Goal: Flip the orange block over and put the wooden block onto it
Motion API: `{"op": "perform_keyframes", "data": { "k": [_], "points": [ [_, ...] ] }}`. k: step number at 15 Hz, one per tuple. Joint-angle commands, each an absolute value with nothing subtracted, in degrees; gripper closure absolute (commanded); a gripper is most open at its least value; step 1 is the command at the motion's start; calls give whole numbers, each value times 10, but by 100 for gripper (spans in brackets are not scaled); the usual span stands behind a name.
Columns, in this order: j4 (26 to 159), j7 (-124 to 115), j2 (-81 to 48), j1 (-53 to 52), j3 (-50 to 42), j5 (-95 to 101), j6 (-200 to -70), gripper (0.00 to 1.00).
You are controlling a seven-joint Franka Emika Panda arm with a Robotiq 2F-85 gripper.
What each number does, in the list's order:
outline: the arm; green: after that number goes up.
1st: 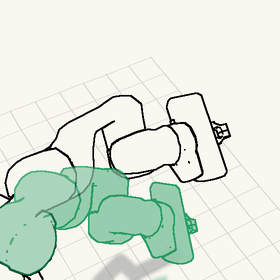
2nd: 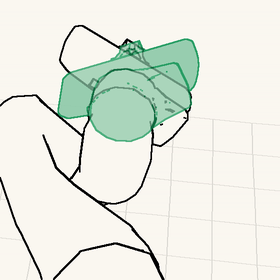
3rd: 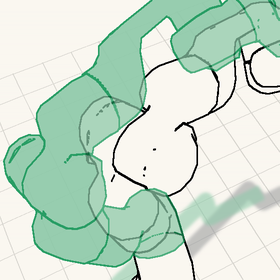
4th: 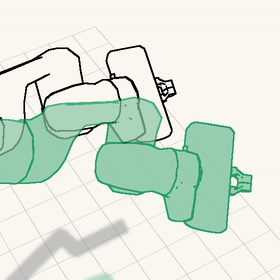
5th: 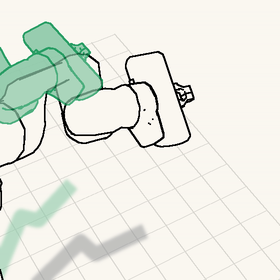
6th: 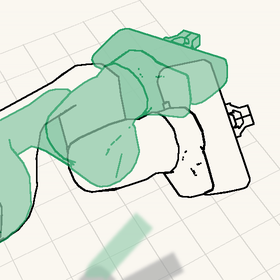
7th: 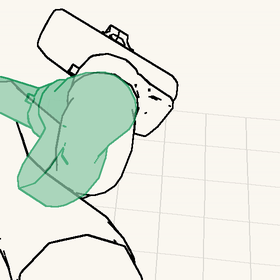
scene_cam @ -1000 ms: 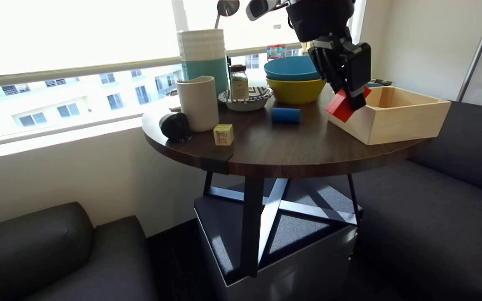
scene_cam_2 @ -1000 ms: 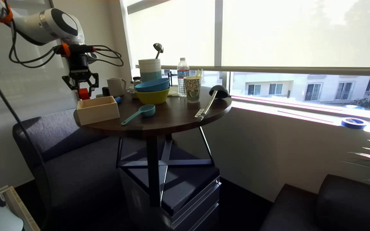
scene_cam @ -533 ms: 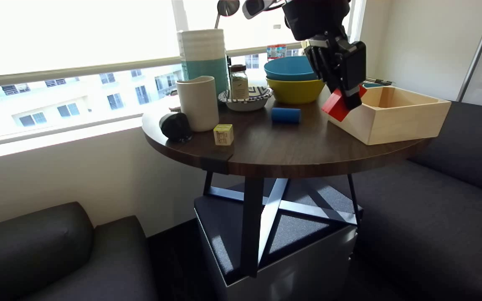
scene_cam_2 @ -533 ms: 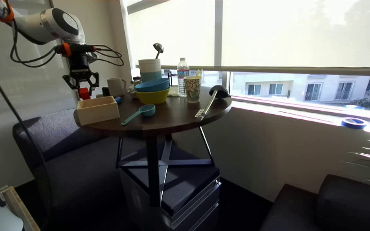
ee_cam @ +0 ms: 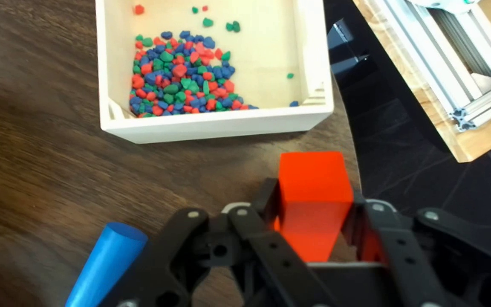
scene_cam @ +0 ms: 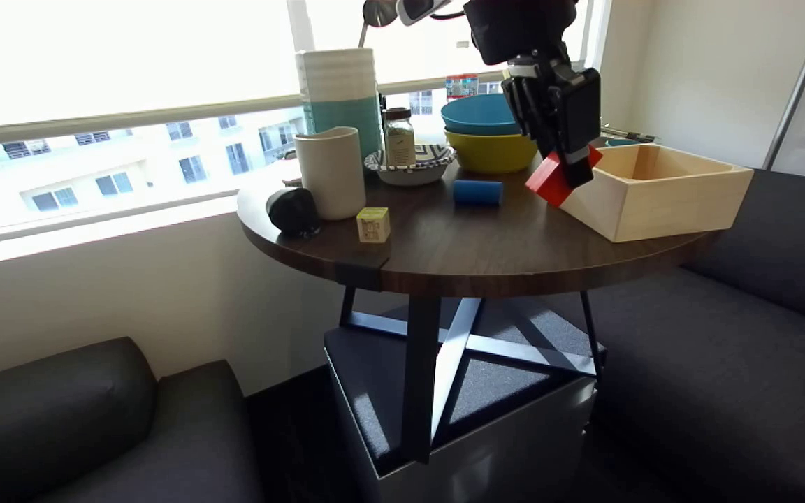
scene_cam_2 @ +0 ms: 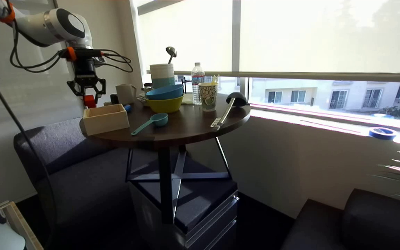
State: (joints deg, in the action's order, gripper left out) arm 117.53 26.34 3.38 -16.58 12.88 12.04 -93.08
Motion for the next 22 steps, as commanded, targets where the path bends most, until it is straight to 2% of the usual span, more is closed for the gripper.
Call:
{"op": "perform_keyframes", "data": {
  "k": [1, 12, 13, 22],
  "points": [
    [1174, 263, 33, -160, 134, 118, -931, 63],
    [1174, 263, 33, -160, 134, 117, -932, 63],
    [1174, 263, 33, -160, 134, 117, -932, 88],
    [1142, 245, -21, -168, 152, 166, -859, 88]
  ]
}}
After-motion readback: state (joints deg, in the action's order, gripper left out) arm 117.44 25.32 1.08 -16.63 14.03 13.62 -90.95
